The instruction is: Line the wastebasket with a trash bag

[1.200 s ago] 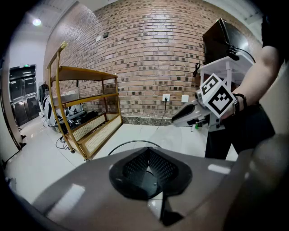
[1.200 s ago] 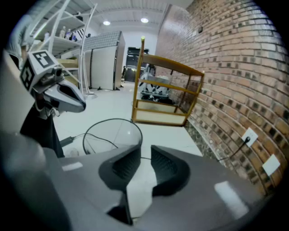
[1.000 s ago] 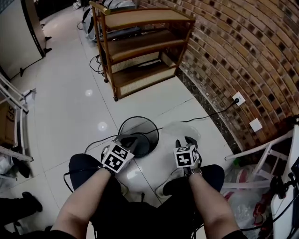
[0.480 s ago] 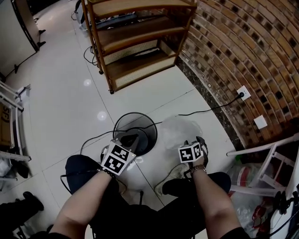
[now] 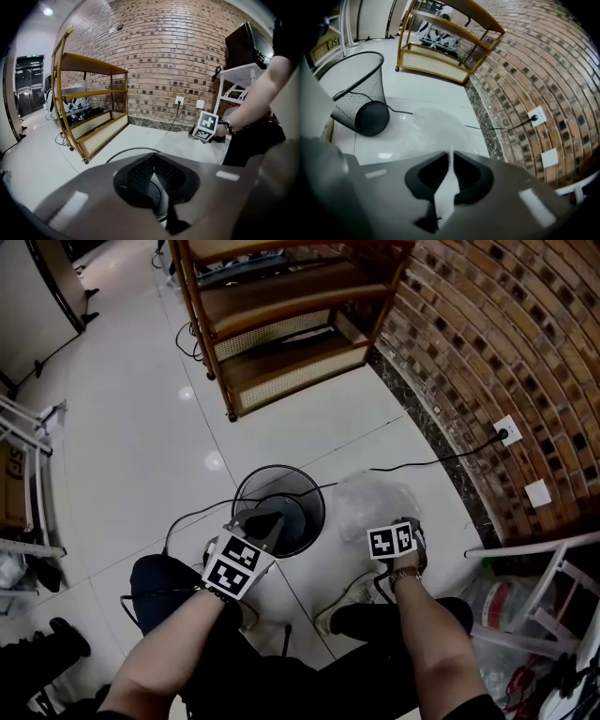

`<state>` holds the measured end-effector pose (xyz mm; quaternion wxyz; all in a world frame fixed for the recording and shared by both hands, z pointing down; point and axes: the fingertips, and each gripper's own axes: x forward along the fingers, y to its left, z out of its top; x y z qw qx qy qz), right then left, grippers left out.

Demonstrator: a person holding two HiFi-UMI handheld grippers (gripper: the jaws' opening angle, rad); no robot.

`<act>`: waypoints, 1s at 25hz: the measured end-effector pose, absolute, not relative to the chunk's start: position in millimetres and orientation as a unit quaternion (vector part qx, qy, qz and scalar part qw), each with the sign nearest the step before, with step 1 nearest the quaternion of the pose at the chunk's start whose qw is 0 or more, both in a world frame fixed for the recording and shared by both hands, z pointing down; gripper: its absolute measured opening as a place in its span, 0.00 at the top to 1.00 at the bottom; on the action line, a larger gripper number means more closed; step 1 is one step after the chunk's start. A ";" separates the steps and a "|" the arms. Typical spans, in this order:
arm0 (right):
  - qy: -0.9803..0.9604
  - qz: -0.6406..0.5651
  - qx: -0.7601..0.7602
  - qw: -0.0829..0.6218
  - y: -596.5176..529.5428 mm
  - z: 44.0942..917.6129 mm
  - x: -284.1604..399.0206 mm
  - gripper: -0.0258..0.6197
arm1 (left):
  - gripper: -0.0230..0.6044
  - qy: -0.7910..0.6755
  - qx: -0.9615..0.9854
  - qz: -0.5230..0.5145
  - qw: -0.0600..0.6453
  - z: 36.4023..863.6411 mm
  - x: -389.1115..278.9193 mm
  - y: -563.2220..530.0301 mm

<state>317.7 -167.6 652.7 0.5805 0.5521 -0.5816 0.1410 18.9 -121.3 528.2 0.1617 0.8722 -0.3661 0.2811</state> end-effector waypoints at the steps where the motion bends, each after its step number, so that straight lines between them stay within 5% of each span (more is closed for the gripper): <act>1: -0.580 0.139 0.555 0.580 -168.8 650.9 319.1 0.95 | 0.96 -0.365 0.873 0.281 0.162 528.3 19.4 -121.1; 25: -0.619 0.098 0.572 0.528 -186.7 503.2 317.1 0.96 | 0.93 -0.320 0.896 0.275 0.139 506.7 43.8 -95.6</act>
